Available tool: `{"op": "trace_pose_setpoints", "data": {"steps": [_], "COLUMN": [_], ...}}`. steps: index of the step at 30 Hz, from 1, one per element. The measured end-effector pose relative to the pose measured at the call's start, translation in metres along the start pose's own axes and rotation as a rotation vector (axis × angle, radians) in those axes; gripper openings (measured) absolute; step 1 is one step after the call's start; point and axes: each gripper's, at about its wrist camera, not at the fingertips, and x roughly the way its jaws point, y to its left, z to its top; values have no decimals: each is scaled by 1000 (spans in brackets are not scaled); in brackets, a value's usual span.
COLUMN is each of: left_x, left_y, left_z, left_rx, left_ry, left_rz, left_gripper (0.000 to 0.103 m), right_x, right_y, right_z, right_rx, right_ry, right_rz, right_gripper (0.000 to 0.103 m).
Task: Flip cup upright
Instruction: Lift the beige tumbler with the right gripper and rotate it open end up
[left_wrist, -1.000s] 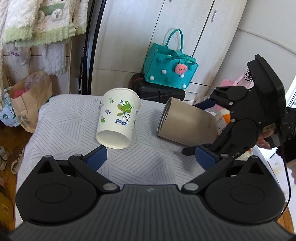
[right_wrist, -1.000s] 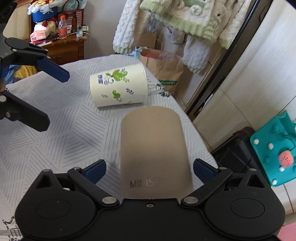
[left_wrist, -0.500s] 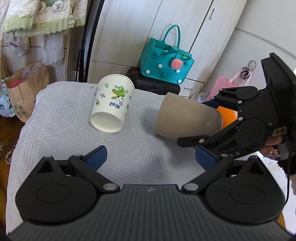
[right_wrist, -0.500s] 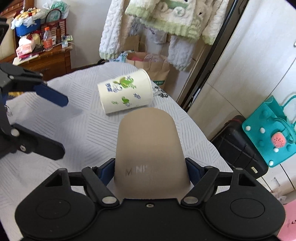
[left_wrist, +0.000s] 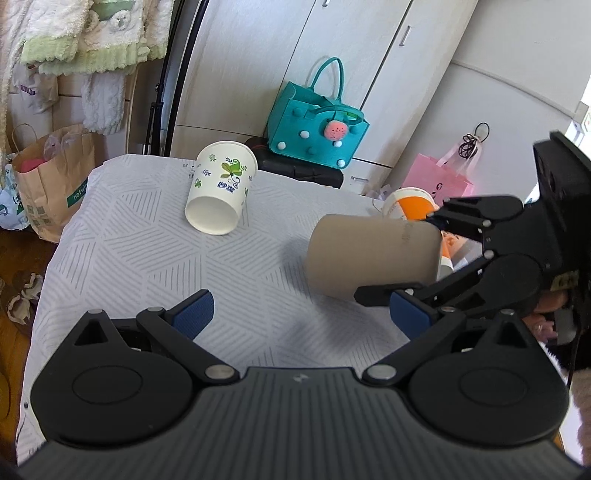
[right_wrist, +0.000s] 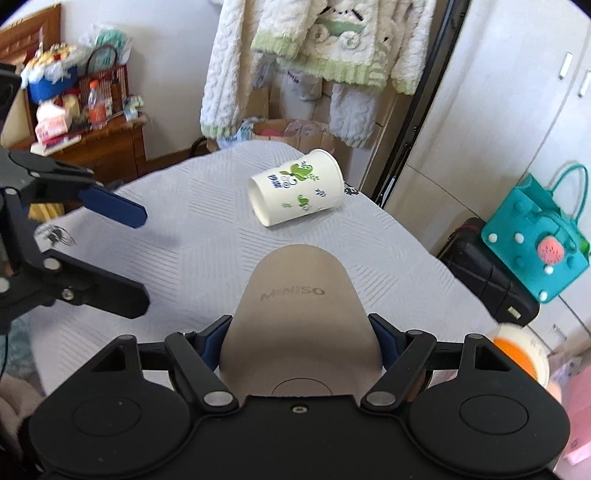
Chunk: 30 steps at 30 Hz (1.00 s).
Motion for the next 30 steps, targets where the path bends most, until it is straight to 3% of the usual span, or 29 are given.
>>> {"op": "trace_pose_setpoints", "data": {"steps": [10, 27, 30], "left_x": [-16, 4, 12], "left_y": [1, -22, -22], "left_z": [-15, -26, -27], "left_rx": [-6, -52, -81], "left_ry": [5, 92, 122], "left_rz": [-26, -89, -113], "left_gripper": [103, 103, 103], "right_x": [-15, -28, -39], "right_y": [41, 47, 40], "right_z": [-46, -82, -85], "right_rx": [168, 340, 349], "right_ry": [-139, -188, -214], "right_rz": [-108, -37, 6], "right_gripper": [81, 82, 90]}}
